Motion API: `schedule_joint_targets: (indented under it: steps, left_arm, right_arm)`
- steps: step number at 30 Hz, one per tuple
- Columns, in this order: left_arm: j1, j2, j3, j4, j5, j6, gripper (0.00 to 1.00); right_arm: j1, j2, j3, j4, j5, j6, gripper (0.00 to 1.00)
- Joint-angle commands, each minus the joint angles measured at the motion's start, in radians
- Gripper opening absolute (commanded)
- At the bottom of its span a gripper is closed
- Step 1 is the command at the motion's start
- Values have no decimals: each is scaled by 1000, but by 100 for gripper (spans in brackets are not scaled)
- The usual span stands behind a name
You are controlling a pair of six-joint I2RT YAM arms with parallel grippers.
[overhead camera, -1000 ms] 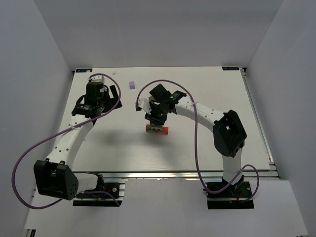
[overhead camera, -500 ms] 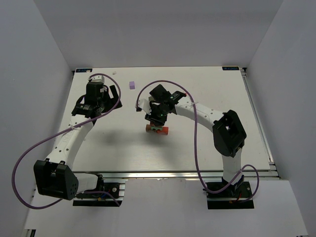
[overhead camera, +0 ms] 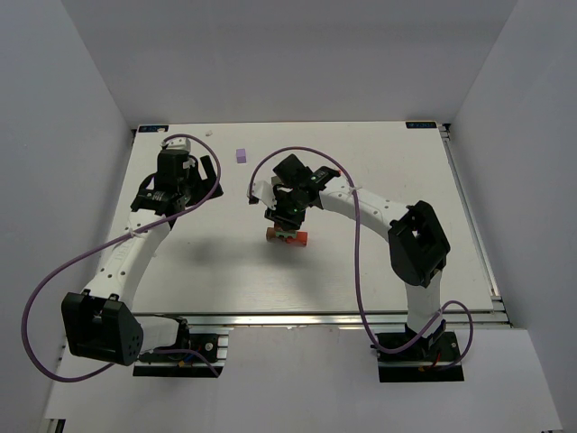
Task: Build the wood block tower
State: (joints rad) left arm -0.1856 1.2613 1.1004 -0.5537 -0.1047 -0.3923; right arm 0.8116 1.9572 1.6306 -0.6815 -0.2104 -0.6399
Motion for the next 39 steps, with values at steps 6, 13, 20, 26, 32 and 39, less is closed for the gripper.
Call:
schedule_joint_targets:
  steps: [6,13,20,26,32,39]
  left_arm:
    - [0,-20,27,1,0,9,98]
    - [0,-17,27,3,2,7,98]
    - [0,-14,27,3,5,7,98]
    - [0,-14,27,3,5,7,98]
    - [-2,-14,26,5,7,9,98]
    - [0,-13,27,5,10,10,98]
  right_arm:
    - [-3,-20,-8,-15,-21,-24,32]
    - [-3,-35,-35,-6,-17,-37,35]
    - [-3,-35,-29,-7,-7,-41,35]
    - [-3,-35,-31,-9,-12,-47,39]
    - [-3,-34,-32,-20,-12,-52,46]
    - [-5,-41,-32,-16,-7,-53,50]
